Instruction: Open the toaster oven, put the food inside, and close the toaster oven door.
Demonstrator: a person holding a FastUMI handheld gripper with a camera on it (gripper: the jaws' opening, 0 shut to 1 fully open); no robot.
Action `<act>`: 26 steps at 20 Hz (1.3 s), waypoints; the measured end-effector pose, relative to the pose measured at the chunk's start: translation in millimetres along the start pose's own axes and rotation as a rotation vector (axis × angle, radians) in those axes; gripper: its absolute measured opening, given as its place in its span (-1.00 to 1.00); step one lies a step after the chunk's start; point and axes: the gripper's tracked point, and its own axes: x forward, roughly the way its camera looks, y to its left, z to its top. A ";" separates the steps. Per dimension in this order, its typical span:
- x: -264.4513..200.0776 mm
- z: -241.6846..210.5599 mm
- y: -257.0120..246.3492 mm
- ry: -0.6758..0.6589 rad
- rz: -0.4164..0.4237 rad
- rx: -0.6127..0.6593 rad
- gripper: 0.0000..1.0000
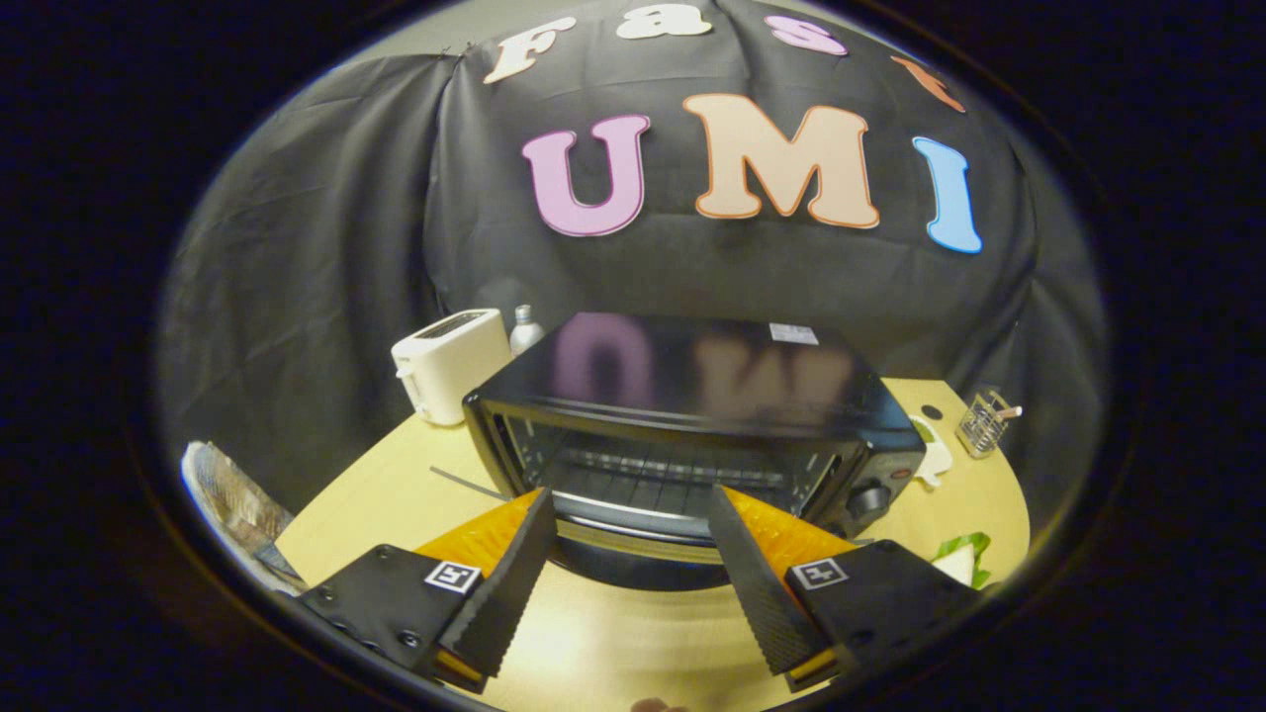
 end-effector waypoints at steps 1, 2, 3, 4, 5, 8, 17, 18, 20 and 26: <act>0.5 -5.6 1.6 0.020 0.009 0.000 0.96; 0.6 -18.2 2.6 0.044 0.016 -0.002 0.96; -3.5 -30.8 3.5 0.070 0.026 -0.005 0.96; -14.4 -47.2 8.3 0.095 0.038 -0.010 0.96; -18.7 -57.6 10.9 0.111 0.050 -0.013 0.96; -20.1 -82.9 16.4 0.160 0.080 -0.020 0.99; -7.0 -145.5 23.8 0.257 0.109 -0.062 1.00; -3.8 -151.2 22.9 0.269 0.105 -0.048 1.00; 1.5 -150.4 19.1 0.252 0.091 -0.040 1.00; -1.9 -122.0 7.4 0.185 0.101 0.009 1.00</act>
